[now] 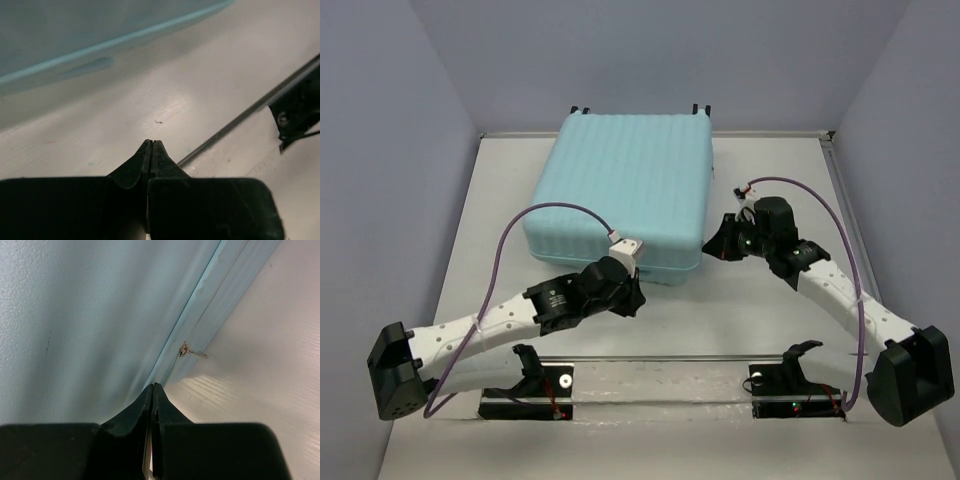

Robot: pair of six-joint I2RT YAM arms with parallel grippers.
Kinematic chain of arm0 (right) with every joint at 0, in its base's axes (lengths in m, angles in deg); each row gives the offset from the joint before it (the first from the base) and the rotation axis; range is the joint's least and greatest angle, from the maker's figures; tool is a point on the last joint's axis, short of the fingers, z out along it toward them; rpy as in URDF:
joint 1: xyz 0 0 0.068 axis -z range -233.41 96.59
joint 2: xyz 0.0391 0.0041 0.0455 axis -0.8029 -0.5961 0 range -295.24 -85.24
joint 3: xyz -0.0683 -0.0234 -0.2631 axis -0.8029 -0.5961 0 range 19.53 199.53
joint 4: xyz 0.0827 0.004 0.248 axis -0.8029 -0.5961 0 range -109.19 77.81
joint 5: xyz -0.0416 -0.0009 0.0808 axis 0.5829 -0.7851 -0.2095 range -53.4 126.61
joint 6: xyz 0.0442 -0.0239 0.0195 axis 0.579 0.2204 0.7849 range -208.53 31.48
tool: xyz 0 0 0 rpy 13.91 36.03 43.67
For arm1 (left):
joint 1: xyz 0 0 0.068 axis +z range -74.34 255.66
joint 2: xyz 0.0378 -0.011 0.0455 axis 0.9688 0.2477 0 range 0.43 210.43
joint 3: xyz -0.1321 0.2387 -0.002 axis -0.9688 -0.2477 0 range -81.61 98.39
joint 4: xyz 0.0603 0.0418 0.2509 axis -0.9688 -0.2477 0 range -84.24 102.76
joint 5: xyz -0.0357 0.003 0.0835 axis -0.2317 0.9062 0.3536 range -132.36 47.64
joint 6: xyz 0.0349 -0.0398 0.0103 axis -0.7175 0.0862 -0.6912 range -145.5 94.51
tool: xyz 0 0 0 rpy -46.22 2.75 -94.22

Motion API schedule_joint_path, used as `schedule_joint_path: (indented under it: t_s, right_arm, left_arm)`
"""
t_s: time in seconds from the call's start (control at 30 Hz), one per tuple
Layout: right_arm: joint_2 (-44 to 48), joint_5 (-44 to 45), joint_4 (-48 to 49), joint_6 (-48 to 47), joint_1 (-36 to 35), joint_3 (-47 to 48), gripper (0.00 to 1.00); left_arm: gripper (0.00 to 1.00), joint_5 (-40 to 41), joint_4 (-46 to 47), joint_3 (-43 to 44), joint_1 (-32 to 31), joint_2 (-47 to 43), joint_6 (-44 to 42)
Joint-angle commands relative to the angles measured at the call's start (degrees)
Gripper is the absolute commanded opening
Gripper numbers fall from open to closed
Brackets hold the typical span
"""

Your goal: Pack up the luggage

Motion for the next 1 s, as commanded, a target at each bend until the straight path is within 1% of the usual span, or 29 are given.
schedule_joint_path:
  t_s: [0.0, 0.03, 0.07, 0.1, 0.2, 0.27, 0.33, 0.37, 0.5, 0.53, 0.6, 0.63, 0.73, 0.9, 0.97]
  right_arm:
    - [1.43, 2.76, 12.89, -1.80, -1.03, -2.44, 0.07]
    - [1.25, 2.86, 13.25, -2.50, -1.03, -3.41, 0.07]
    - [1.25, 3.56, 15.60, -3.64, -1.03, -4.47, 0.07]
    - [1.43, 5.65, 18.84, -3.83, -1.03, -7.00, 0.07]
    - [2.04, 6.63, 24.13, -6.19, -1.03, -10.35, 0.07]
    - [1.87, 8.92, 28.62, -6.73, 0.62, -13.08, 0.07]
    - [0.38, 7.61, 32.82, -8.39, 1.77, -14.66, 0.13]
    - [-0.50, 7.43, 33.90, -9.01, 2.30, -14.93, 0.16]
    - [-2.97, 2.78, 36.71, -13.66, 2.31, -15.90, 0.30]
    - [-2.27, 0.34, 38.81, -15.33, 2.31, -16.42, 0.37]
    - [-1.83, -3.09, 41.19, -16.48, 2.31, -17.92, 0.46]
    - [-1.91, -4.34, 41.20, -17.35, 2.31, -17.75, 0.47]
    - [-4.19, -6.98, 40.85, -18.76, 2.83, -16.26, 0.47]
    - [-7.97, -6.72, 41.55, -21.31, 2.83, -15.03, 0.47]
    - [-8.76, -7.33, 42.51, -22.98, 2.83, -14.50, 0.44]
  left_arm:
    - [0.06, 5.42, 6.53, 0.62, 5.78, 4.00, -2.49]
    - [0.06, 6.11, 6.81, 0.97, 6.77, 5.06, -2.93]
    - [0.06, 8.65, 6.98, 1.23, 7.56, 6.72, -3.11]
    - [0.06, 9.45, 7.86, 1.84, 8.26, 7.35, -3.55]
    - [0.06, 13.24, 8.74, 2.81, 10.90, 7.44, -3.99]
    - [0.06, 15.60, 9.18, 2.90, 12.92, 6.22, -3.73]
    - [0.06, 16.84, 9.36, 2.73, 14.24, 5.16, -3.47]
    - [0.06, 17.02, 9.53, 2.64, 15.55, 4.29, -3.38]
    - [0.06, 18.25, 9.19, 2.11, 17.23, 2.61, -1.80]
    - [0.06, 18.08, 9.18, 2.11, 17.32, 2.17, -1.80]
    - [0.06, 16.24, 9.27, 2.11, 17.50, 1.64, -2.23]
    - [0.06, 13.79, 9.53, 1.94, 17.50, 1.03, -2.24]
    - [0.06, 10.09, 9.45, 0.62, 17.50, -0.29, -1.89]
    - [0.06, 3.76, 10.24, -2.80, 17.06, -1.35, -1.88]
    - [0.06, 1.47, 11.20, -3.51, 16.36, -1.17, -2.06]
